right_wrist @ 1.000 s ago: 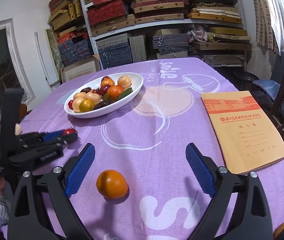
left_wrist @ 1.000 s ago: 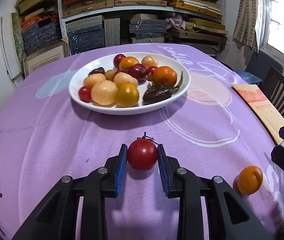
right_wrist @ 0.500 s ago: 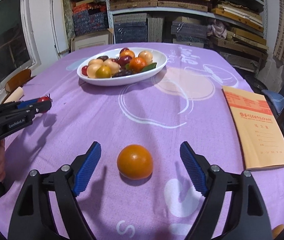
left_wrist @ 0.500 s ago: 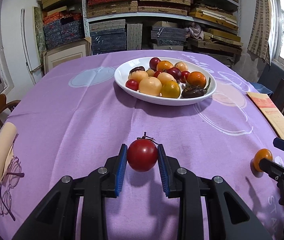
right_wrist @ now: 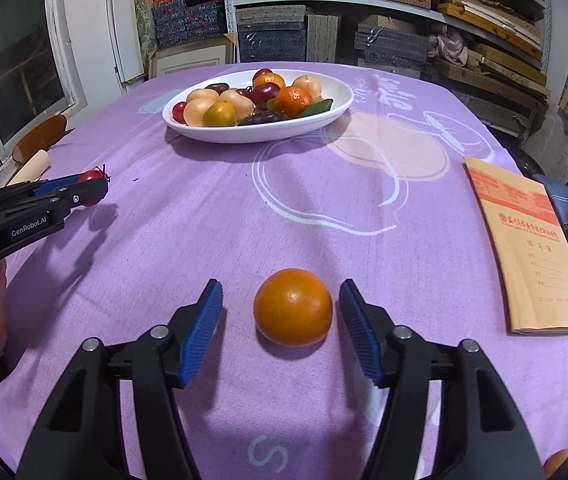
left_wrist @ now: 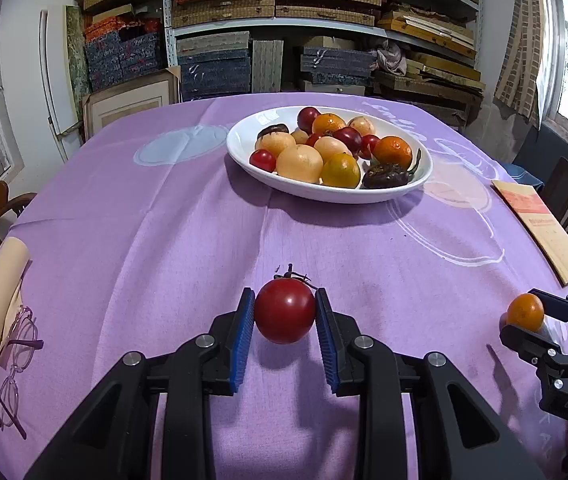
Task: Organize fruits
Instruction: 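Grasp the tangerine with the right tool while the left tool holds the tomato, then carry both fruits into the white plate and open both tools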
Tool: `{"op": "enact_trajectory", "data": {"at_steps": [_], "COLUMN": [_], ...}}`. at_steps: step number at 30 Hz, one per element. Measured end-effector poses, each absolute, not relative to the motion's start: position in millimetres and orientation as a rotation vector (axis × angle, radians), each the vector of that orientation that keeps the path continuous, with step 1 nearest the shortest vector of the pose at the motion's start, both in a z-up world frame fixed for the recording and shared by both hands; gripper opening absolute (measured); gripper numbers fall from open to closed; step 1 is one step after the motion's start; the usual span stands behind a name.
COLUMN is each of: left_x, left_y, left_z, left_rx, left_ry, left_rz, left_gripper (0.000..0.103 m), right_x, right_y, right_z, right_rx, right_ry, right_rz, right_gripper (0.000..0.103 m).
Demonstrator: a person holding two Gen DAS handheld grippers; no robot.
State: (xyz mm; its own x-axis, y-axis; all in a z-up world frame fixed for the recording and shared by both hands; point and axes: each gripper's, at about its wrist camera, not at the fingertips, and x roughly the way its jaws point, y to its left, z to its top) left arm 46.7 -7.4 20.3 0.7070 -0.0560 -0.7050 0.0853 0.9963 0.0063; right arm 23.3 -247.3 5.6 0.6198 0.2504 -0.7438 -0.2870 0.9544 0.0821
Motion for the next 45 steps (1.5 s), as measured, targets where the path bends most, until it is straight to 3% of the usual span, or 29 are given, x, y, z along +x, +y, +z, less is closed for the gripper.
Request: {"op": "enact_trajectory", "data": {"at_steps": [13, 18, 37, 45], "left_x": [49.2, 48.9, 49.5, 64.6], "left_y": [-10.0, -10.6, -11.2, -1.7], "left_z": [15.7, 15.5, 13.8, 26.8], "left_rx": [0.048, 0.049, 0.043, 0.013], "left_ry": [0.797, 0.797, 0.798, 0.801], "left_rz": [-0.082, -0.083, -0.089, -0.075], "left_gripper": [0.031, 0.031, 0.031, 0.031], "right_x": [25.3, 25.7, 21.7, 24.7], "right_y": [-250.9, -252.5, -258.0, -254.1], "right_z": [3.1, 1.5, 6.5, 51.4], "right_rx": [-0.017, -0.006, 0.006, -0.028], "right_ry": [0.871, 0.882, 0.857, 0.763], "right_rz": [0.317, 0.318, 0.299, 0.314], "right_gripper": [0.048, 0.040, 0.039, 0.039]}}
